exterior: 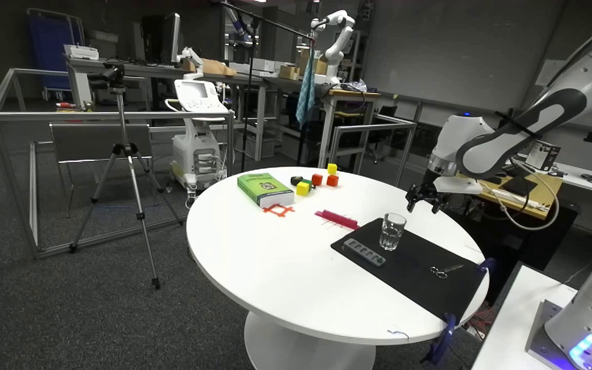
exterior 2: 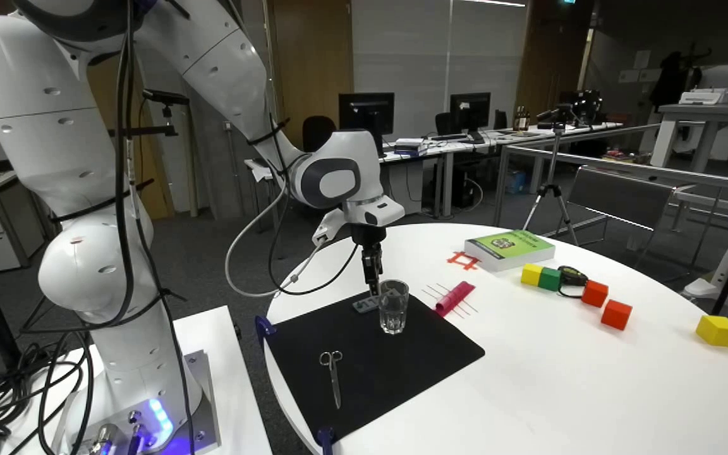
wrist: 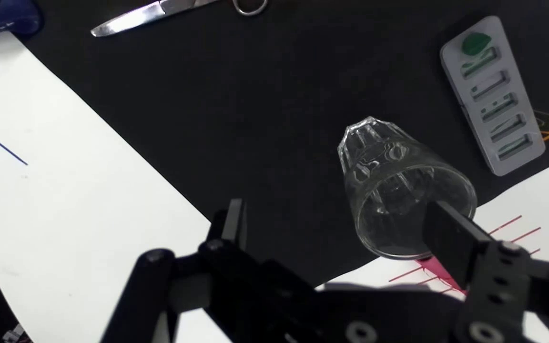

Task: Remove the scissors from the cup, then move the cup to the right

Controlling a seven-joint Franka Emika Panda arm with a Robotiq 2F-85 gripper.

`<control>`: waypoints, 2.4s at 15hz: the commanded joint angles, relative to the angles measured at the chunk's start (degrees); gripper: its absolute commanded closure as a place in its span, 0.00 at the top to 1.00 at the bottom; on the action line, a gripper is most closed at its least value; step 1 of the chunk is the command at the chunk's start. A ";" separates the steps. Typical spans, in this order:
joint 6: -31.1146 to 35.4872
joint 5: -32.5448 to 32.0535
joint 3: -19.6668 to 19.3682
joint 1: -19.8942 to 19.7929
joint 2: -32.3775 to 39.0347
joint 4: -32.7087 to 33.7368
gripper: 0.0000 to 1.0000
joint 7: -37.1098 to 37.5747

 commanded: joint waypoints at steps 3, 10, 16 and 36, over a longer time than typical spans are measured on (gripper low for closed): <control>3.05 0.88 0.67 0.71 2.56 0.97 1.00 0.03; 10.39 1.07 -0.20 2.11 7.47 2.36 1.00 0.32; 13.66 1.36 -1.52 3.40 10.65 3.83 1.00 0.19; 17.59 1.04 -8.01 11.79 17.48 7.99 1.00 1.03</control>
